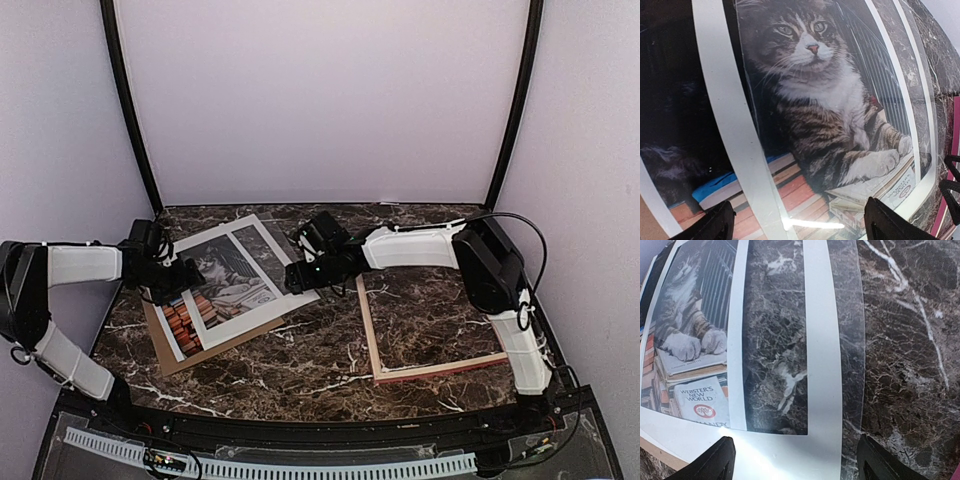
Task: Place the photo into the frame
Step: Adjust the glass panel on the mat board.
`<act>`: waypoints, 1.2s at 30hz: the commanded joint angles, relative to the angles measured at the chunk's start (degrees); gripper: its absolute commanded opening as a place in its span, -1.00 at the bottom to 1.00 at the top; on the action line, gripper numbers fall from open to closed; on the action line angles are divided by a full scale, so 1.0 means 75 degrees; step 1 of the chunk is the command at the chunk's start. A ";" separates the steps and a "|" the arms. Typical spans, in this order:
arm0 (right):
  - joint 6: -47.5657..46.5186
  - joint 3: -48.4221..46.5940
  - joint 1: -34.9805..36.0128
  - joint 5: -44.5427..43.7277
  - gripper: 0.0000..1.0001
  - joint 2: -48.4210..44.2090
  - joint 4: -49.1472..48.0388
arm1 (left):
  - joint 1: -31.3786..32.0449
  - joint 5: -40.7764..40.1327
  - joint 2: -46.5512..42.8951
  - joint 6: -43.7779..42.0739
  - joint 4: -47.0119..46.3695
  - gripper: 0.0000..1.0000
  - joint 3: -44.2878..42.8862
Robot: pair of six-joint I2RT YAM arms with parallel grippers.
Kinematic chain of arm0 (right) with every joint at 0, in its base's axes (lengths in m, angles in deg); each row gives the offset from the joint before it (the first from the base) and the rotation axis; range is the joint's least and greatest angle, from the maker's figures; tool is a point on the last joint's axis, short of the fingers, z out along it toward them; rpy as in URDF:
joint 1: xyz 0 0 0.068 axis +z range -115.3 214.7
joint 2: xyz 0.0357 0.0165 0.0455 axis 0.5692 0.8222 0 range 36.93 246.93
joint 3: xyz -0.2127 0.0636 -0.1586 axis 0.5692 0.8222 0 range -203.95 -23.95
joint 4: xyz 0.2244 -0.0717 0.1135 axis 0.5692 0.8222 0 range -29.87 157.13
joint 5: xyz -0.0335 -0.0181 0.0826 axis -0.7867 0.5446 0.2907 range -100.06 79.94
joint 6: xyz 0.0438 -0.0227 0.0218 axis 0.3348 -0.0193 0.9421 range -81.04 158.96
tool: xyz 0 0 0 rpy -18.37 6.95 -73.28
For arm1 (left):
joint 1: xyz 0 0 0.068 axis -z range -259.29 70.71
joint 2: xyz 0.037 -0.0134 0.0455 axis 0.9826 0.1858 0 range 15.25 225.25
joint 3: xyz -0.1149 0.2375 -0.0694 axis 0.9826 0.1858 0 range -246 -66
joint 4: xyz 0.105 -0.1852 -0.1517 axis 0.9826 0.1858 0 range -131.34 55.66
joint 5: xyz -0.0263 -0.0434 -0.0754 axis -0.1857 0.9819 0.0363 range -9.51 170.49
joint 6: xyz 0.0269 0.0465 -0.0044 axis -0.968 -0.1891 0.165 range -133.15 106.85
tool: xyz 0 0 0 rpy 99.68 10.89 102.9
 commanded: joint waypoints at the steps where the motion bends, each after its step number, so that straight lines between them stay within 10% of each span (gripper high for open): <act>1: 0.0568 -0.0243 -0.0308 0.0682 0.69 0.0172 -0.0054 | -0.0044 0.0679 0.0301 0.0037 -0.0420 0.83 -0.0315; 36: 0.2516 0.3812 -0.0388 0.2144 0.39 -0.1565 -0.2364 | 0.0137 0.2627 0.0736 0.0972 -0.2210 0.68 0.0504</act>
